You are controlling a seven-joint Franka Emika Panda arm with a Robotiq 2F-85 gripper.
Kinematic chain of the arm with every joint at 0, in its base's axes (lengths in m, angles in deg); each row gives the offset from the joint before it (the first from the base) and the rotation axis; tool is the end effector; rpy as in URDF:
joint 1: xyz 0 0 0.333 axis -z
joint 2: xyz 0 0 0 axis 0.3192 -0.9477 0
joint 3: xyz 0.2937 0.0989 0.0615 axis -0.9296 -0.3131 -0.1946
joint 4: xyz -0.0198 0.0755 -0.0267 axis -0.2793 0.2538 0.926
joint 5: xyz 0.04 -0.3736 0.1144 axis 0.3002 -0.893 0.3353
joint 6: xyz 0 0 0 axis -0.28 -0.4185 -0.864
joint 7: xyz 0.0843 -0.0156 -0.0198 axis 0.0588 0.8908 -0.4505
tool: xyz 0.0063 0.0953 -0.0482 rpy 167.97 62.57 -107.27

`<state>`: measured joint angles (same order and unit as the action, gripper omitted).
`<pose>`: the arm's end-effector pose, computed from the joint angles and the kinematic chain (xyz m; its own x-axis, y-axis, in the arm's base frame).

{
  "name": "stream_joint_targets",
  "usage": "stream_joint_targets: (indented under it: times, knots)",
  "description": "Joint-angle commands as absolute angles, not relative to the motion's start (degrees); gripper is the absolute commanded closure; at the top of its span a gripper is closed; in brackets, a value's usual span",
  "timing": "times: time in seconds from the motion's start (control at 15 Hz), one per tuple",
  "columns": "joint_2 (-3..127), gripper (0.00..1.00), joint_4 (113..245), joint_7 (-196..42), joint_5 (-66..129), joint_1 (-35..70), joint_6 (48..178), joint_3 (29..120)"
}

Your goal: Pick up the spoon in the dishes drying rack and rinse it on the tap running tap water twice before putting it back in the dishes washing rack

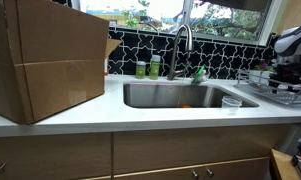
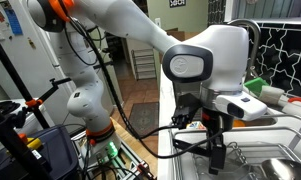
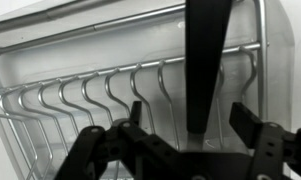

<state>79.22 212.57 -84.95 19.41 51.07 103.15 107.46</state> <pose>0.1781 -0.4957 0.3834 0.5365 -0.8427 -0.0444 -0.8220 -0.5338 0.1986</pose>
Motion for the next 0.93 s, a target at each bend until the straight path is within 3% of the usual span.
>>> stream_joint_targets:
  times: [0.0, 0.47, 0.6, 0.87]
  knots:
    - [77.18, 0.42, 212.41, -86.30, 25.14, 51.42, 104.63, 107.86]
    - [76.24, 0.95, 211.08, -87.91, 27.83, 51.84, 106.11, 107.74]
    - [76.61, 1.00, 210.39, -88.46, 27.36, 51.88, 106.03, 107.70]
    - [77.23, 0.99, 208.34, -88.35, 26.30, 51.91, 106.08, 107.67]
